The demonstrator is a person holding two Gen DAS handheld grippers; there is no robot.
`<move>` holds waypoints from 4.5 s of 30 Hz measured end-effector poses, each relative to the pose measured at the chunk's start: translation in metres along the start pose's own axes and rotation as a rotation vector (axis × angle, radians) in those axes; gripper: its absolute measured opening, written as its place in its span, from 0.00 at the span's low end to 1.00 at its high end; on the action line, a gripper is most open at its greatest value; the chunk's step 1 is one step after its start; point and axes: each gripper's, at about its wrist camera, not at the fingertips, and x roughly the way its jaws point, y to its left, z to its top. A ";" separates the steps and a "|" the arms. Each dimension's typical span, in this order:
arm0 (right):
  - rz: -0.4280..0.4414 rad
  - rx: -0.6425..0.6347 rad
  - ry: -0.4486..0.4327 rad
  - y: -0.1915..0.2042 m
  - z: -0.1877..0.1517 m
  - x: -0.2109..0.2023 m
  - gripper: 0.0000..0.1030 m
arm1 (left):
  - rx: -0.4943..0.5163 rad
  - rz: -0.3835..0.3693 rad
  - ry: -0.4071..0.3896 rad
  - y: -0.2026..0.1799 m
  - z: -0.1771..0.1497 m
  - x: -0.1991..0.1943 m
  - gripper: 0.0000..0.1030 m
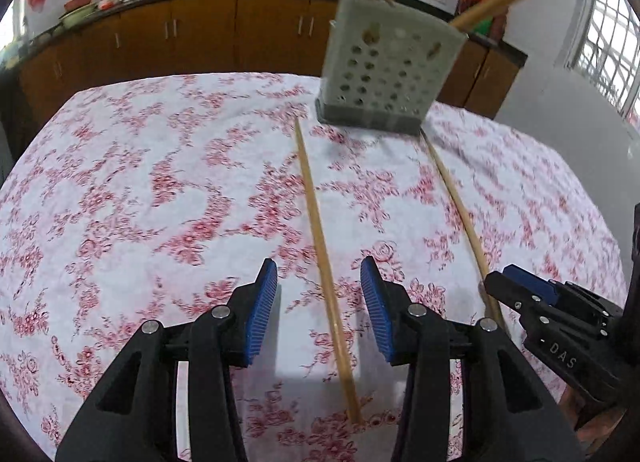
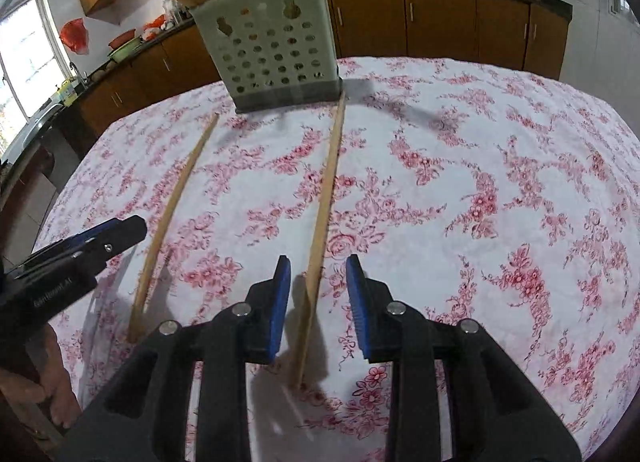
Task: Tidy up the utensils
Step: 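Grasp a chopstick with the left gripper while the right gripper grasps the last one, then hold the grasped chopsticks on the table with both grippers, then lift both chopsticks and lower them into the green holder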
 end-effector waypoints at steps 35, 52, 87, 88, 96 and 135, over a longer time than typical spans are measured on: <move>-0.172 0.028 -0.060 -0.049 0.038 0.020 0.10 | -0.075 0.140 -0.012 0.080 0.026 0.027 0.10; -0.171 0.028 -0.059 -0.049 0.038 0.020 0.10 | -0.095 0.123 -0.014 0.081 0.026 0.026 0.10; -0.168 0.028 -0.058 -0.050 0.038 0.020 0.10 | -0.096 0.123 -0.015 0.080 0.026 0.026 0.10; -0.168 0.029 -0.058 -0.051 0.038 0.020 0.10 | -0.096 0.123 -0.015 0.080 0.026 0.026 0.10; -0.167 0.029 -0.058 -0.051 0.039 0.020 0.10 | -0.095 0.123 -0.015 0.080 0.026 0.026 0.10; -0.137 0.001 -0.412 -0.038 0.077 -0.097 0.08 | -0.004 0.056 -0.309 0.057 0.084 -0.087 0.04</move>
